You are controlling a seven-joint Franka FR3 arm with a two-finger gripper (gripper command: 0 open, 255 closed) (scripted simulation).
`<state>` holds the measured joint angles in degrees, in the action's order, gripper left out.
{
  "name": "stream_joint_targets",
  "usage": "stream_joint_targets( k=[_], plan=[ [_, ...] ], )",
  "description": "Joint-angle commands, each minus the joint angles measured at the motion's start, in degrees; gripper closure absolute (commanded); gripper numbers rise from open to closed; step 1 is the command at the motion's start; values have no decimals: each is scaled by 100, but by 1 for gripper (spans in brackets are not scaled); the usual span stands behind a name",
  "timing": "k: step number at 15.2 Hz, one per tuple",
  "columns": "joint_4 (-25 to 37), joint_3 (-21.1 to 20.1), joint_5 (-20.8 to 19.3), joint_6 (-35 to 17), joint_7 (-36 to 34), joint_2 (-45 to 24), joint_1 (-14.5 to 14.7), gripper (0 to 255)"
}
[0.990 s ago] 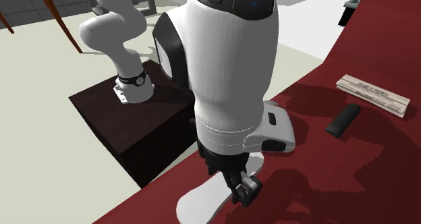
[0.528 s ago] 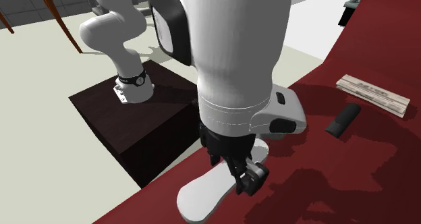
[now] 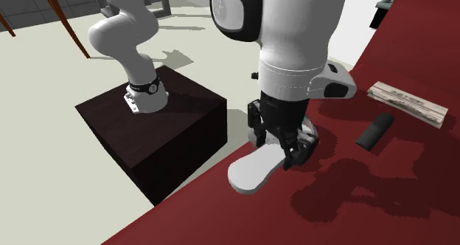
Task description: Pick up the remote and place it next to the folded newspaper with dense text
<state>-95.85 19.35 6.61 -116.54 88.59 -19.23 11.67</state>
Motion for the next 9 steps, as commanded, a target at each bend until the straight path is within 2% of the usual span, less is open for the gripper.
stream_joint_targets(
  k=[1,9],
  plan=[
    [-71,-74,-55,-34,-295,50,200,255],
    [-133,-365,-227,-38,-1325,131,889,255]
  ],
)
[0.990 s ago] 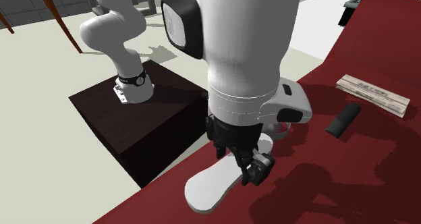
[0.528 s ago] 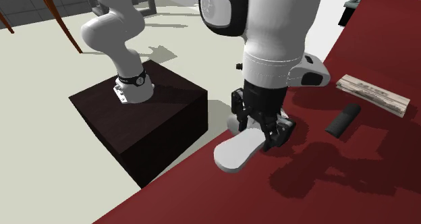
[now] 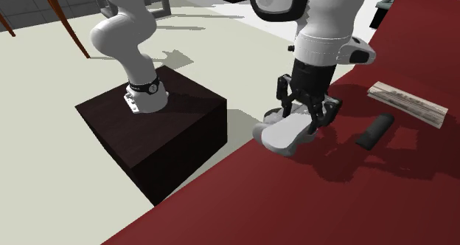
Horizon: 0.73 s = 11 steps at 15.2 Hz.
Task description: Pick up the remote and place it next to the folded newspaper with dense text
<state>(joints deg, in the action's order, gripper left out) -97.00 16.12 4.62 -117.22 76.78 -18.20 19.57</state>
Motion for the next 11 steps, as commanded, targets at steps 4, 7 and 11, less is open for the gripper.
stream_joint_targets(
  k=[4,7,11],
  plan=[
    [124,-195,-82,87,-641,-54,417,255],
    [308,-309,-112,157,-1002,-169,644,255],
    [664,-454,-142,290,-1465,-395,937,255]
  ],
)
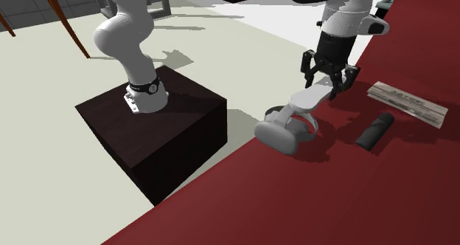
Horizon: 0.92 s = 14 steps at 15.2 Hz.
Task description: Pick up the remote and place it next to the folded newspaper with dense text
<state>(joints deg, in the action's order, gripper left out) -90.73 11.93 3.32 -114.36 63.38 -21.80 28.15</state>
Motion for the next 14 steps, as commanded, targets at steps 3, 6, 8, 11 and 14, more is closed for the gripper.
stream_joint_targets(
  k=[3,6,8,11,14],
  plan=[
    [394,-134,-28,139,-458,-262,290,255],
    [839,-228,-39,308,-778,-542,492,255],
    [1193,-285,-44,446,-984,-762,622,255],
    [1974,-382,-51,755,-1340,-1240,842,255],
    [1786,-383,-45,541,-1339,-1267,849,255]
  ],
)
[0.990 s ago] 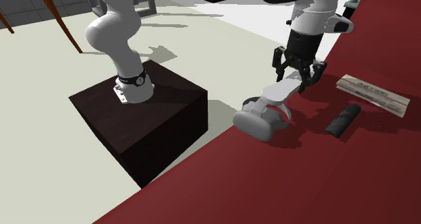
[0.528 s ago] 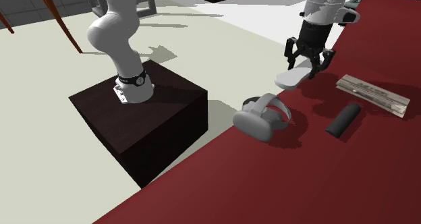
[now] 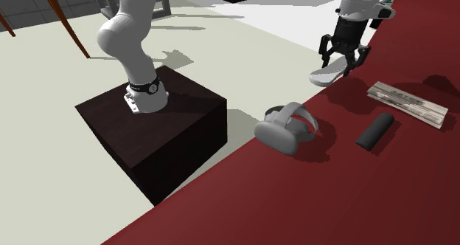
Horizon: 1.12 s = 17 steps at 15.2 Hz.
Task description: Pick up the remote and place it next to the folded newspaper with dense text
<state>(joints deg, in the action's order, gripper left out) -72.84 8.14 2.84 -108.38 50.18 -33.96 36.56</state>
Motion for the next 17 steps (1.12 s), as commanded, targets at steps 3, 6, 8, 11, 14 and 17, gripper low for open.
stream_joint_targets(
  k=[3,6,8,11,14,17],
  plan=[
    [-173,-9,8,-265,-18,-89,13,255],
    [-318,-14,16,-464,-17,-143,16,255],
    [-407,-18,21,-594,-15,-184,16,255],
    [-529,-24,30,-784,-14,-253,17,255],
    [-566,-27,34,-852,-13,-284,16,255],
    [-566,-27,34,-852,-13,-284,16,255]
  ],
)
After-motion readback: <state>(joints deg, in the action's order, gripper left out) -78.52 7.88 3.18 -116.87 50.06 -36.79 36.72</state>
